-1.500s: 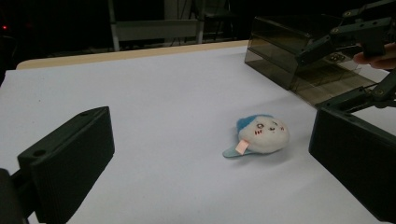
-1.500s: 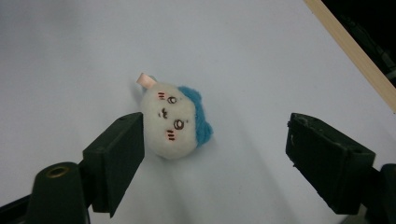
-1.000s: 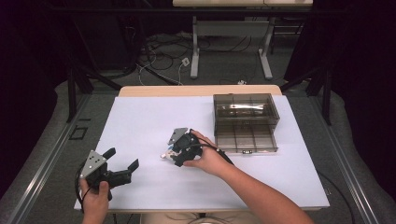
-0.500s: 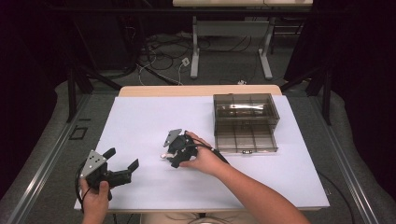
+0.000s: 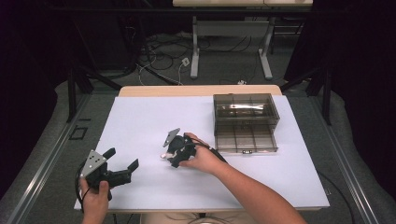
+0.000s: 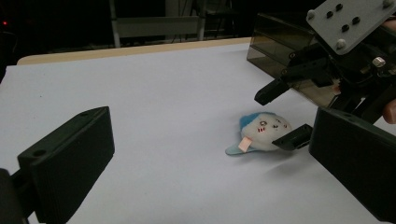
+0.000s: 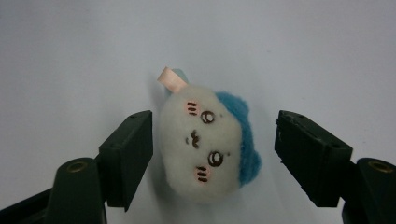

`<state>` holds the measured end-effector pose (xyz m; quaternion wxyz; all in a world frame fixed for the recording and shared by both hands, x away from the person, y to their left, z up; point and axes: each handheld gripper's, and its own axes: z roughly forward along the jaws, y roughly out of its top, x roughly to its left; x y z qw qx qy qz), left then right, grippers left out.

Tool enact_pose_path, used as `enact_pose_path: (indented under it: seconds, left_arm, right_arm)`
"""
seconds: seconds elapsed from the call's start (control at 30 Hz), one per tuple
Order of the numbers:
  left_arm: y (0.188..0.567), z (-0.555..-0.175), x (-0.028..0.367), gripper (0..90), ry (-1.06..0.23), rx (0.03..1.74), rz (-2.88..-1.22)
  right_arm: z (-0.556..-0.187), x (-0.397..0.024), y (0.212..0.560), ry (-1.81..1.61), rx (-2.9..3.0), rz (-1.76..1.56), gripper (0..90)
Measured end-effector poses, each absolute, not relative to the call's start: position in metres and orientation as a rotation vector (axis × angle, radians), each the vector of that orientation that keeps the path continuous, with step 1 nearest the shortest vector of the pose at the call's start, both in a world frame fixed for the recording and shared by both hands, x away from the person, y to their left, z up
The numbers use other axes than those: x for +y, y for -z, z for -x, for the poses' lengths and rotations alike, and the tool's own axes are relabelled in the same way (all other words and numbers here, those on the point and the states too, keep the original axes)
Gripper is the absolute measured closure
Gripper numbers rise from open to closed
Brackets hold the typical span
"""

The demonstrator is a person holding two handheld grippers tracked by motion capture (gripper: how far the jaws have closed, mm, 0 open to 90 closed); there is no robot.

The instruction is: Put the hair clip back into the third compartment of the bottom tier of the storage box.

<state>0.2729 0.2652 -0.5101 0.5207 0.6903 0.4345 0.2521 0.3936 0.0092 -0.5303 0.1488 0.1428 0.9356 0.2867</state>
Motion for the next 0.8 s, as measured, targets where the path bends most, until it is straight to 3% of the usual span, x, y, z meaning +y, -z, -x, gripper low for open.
enact_pose_path:
  seconds: [0.5, 0.8]
  left_arm:
    - [0.510, -0.273, 0.265, 0.4, -0.604, 1.041, -1.656]
    - [0.510, -0.273, 0.265, 0.4, -0.604, 1.040, -1.658]
  right_arm:
    - [-0.397, 0.012, 0.541, -0.777, 2.730, -0.456, 29.2]
    - [-0.399, 0.012, 0.542, -0.760, 2.741, -0.465, 36.5]
